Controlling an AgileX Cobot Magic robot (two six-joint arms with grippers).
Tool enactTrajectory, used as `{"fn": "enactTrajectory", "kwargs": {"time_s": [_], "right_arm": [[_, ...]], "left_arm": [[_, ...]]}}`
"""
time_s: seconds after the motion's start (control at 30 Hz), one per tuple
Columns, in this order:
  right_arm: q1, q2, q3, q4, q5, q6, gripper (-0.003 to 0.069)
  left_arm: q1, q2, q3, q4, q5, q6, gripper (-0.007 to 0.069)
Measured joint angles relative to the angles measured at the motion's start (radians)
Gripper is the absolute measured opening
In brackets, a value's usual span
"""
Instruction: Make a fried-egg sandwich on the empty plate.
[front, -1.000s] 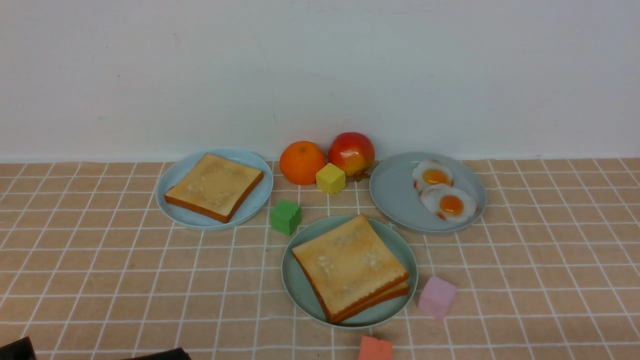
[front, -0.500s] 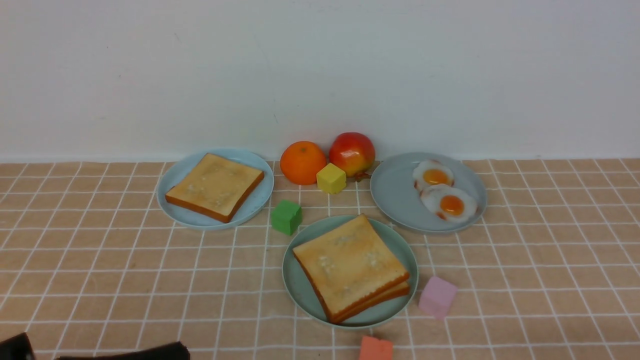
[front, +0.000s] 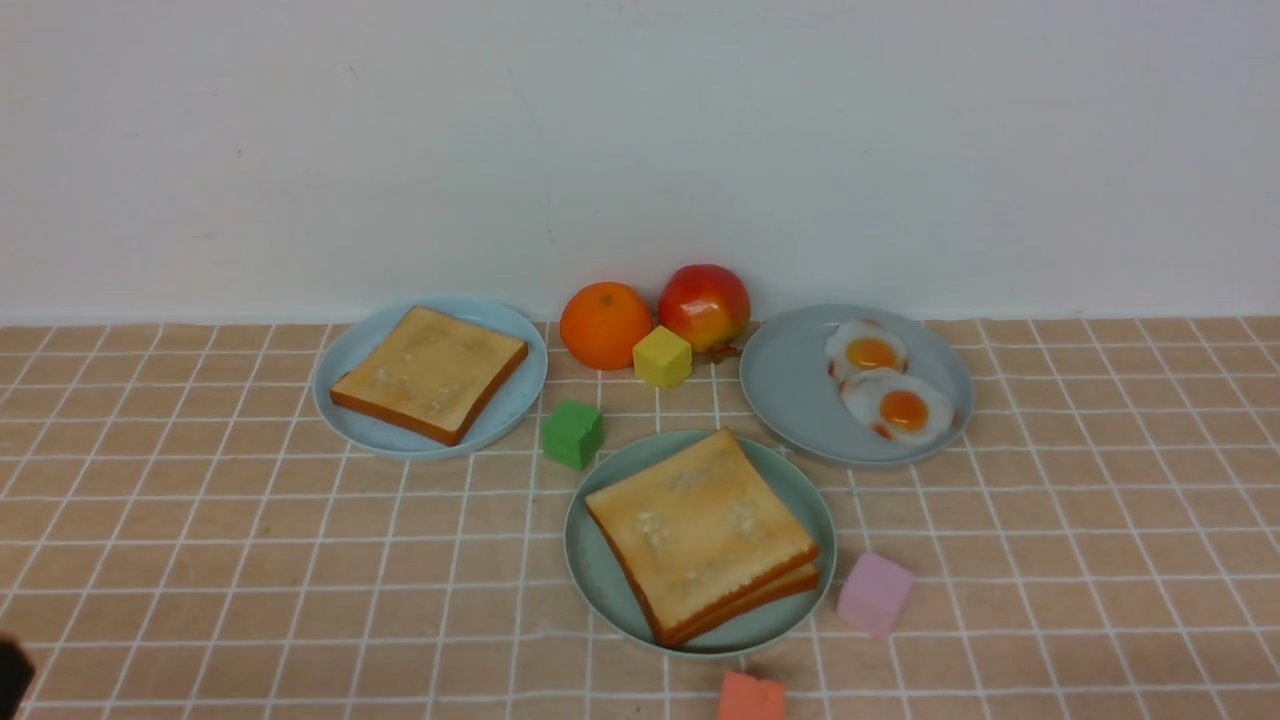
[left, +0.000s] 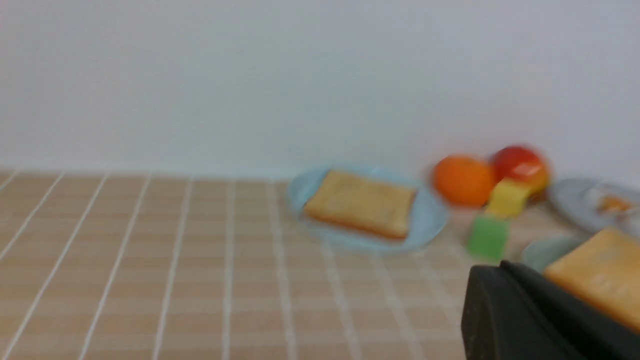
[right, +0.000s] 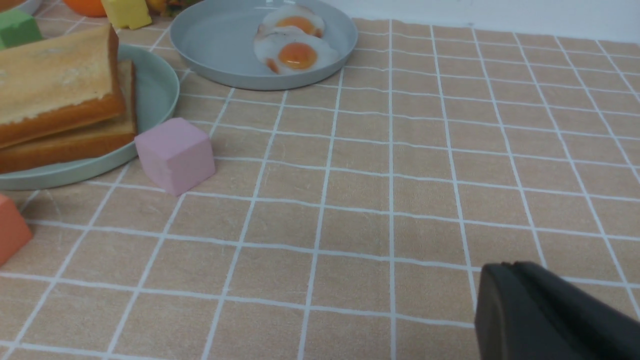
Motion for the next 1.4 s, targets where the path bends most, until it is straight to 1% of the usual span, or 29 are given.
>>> {"fn": "enactTrajectory", "kwargs": {"time_s": [0.07, 0.13, 0.2, 0.4, 1.4], "right_arm": [[0.000, -0.001, 0.000, 0.000, 0.000, 0.000, 0.0022], [0.000, -0.001, 0.000, 0.000, 0.000, 0.000, 0.0023], [0.000, -0.001, 0.000, 0.000, 0.000, 0.000, 0.0026], [-0.001, -0.001, 0.000, 0.000, 0.000, 0.000, 0.0036], [-0.005, -0.001, 0.000, -0.001, 0.000, 0.000, 0.0071]], "left_arm": [[0.040, -0.017, 0.019, 0.000, 0.114, -0.032, -0.0013], [0.056, -0.019, 0.025, 0.001, 0.214, -0.058, -0.0013], [0.062, -0.019, 0.028, 0.000, 0.260, -0.075, -0.0013], [0.062, -0.019, 0.028, -0.002, 0.264, -0.112, -0.0013], [0.062, -0.019, 0.028, -0.003, 0.263, -0.117, -0.0013]]}}
